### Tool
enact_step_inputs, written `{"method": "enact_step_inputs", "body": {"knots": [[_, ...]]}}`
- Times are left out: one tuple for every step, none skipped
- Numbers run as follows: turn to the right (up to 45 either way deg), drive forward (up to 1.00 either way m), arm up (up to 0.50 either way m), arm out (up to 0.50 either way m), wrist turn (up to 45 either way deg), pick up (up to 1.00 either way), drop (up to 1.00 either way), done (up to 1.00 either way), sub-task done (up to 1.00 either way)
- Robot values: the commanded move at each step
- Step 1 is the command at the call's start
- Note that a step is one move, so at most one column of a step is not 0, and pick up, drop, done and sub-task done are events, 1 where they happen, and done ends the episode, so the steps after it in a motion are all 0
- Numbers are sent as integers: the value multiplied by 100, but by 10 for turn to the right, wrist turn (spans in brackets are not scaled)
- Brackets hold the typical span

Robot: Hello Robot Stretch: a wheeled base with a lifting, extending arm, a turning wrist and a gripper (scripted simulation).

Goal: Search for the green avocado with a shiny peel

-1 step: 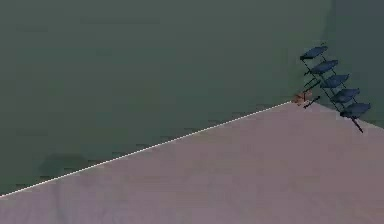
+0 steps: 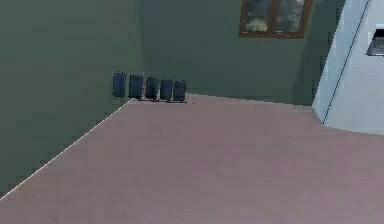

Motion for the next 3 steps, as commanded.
{"method": "enact_step_inputs", "body": {"knots": [[450, 0, 0, 0, 0, 0, 0, 0, 0], [450, 0, 0, 0, 0, 0, 0, 0, 0], [210, 0, 0, 0, 0, 0, 0, 0, 0]]}}
